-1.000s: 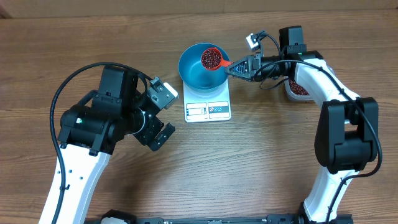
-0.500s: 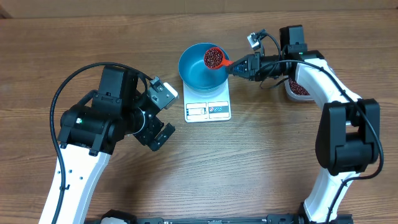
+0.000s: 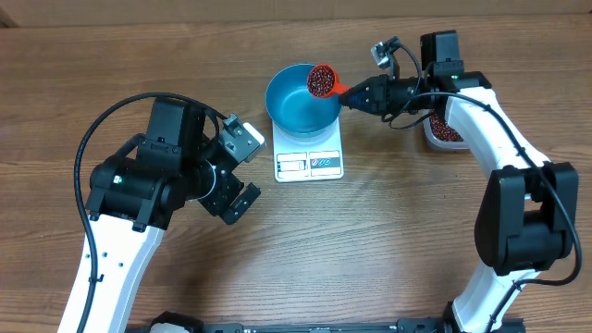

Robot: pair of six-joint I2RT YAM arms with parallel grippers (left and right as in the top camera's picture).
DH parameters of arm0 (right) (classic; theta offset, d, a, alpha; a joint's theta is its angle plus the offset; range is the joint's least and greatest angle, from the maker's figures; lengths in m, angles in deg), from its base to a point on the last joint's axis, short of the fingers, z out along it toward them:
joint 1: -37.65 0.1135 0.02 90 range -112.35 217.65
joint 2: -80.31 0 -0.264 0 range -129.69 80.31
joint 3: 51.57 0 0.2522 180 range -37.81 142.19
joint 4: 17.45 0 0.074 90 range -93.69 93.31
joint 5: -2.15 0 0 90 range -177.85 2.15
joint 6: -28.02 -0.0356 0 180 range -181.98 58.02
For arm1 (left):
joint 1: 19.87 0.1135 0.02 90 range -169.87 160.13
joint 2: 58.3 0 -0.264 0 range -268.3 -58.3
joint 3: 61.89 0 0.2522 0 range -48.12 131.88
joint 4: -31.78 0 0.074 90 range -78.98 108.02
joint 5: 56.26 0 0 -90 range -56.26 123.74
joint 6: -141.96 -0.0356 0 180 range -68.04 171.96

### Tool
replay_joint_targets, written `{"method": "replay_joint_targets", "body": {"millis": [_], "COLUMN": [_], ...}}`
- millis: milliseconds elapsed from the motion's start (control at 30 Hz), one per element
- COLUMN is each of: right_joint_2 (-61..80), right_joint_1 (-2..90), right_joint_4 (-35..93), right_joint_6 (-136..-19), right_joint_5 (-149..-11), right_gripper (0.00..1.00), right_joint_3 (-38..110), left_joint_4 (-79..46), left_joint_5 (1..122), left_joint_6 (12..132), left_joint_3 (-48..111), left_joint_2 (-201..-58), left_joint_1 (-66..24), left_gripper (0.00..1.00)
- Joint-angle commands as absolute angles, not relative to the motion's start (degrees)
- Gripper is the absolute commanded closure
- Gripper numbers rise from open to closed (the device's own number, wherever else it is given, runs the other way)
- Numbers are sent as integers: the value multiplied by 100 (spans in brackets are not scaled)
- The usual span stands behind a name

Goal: Scoop item into bowl and weigh 150g on scale
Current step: 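Tip the scoop over the blue bowl to pour beans in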

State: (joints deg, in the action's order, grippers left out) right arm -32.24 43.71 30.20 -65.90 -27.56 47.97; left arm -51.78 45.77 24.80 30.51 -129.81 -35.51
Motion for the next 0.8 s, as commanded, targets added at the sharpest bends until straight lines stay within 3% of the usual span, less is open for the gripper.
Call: {"method": "replay_joint_targets", "body": {"millis": [0,767], "right_joint_2": [-2955,-2629], "right_joint_1": [4539,5407], "right_joint_4": [3026,3275], "right_joint_6": [-6297,-5843], "right_joint_5": [-3278,-5584], "right_gripper": [96,96], "right_joint_3": [4819,4819], "left_joint_4": [-5165,-5165], "left_joint_5": [4688,4688], "left_joint_6": [2539,2539], "left_joint_3": [3024,3024], "left_joint_2": [-12998,-12998], "left_joint_1": [-3525,-3525], "left_gripper": [0,0]}}
